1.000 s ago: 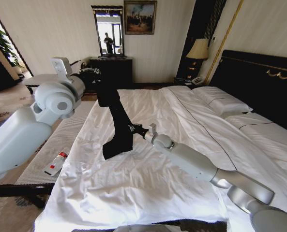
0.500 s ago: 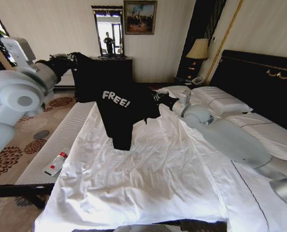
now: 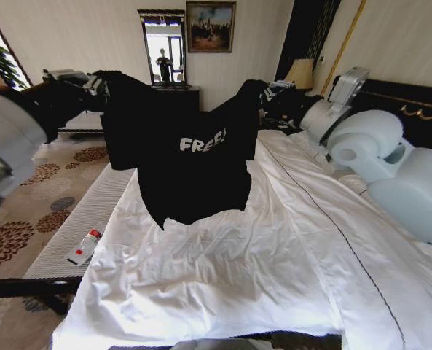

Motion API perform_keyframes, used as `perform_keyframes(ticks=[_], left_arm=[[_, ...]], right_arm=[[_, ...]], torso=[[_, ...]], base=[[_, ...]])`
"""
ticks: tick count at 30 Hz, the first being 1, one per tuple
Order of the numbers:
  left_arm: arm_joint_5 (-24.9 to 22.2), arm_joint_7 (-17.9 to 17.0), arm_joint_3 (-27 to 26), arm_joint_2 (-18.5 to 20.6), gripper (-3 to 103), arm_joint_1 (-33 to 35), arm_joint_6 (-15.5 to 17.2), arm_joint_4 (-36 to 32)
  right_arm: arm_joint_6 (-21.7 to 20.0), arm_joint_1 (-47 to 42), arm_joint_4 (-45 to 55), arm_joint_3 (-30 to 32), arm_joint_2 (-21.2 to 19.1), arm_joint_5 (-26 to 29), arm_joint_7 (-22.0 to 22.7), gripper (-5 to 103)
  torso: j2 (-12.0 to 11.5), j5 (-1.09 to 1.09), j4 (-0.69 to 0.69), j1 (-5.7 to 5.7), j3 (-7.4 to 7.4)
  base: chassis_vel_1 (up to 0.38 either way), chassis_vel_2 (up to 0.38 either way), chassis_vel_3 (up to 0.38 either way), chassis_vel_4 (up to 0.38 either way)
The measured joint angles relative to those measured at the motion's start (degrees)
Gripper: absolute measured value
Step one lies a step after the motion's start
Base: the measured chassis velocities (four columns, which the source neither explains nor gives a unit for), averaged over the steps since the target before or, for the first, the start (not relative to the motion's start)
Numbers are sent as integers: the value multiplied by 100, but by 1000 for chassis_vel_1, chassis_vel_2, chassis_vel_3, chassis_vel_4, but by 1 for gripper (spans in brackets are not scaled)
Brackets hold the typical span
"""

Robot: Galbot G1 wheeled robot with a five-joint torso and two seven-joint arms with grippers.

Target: Fold the clothes on the bed.

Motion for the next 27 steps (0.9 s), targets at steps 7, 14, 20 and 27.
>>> perform_keyframes(ticks=[7, 14, 20, 27], left_arm=[[-882, -515, -394, 153, 2, 1, 523, -146], [-2221, -889, -442, 649, 2, -884, 850, -129], [-3324, -1230, -266, 878, 2, -1599, 1008, -113], [-2922, -1226, -257, 798, 2, -1218, 996, -103]], right_arm=[[-220, -649, 1045, 1024, -1051, 764, 713, 0], [-459, -795, 1762, 1835, -1718, 1854, 1010, 0], [-767, -816, 1861, 2269, -1811, 3102, 1737, 0], [-761, -1046, 1833, 1848, -1368, 2965, 2120, 0]], torso=[[0, -2, -4, 1, 1], [0, -3, -2, 1, 1], [1, -3, -3, 0, 0], [-2, -1, 1, 4, 3]], base=[[0, 0, 0, 0], [0, 0, 0, 0], [0, 0, 0, 0], [0, 0, 0, 0]])
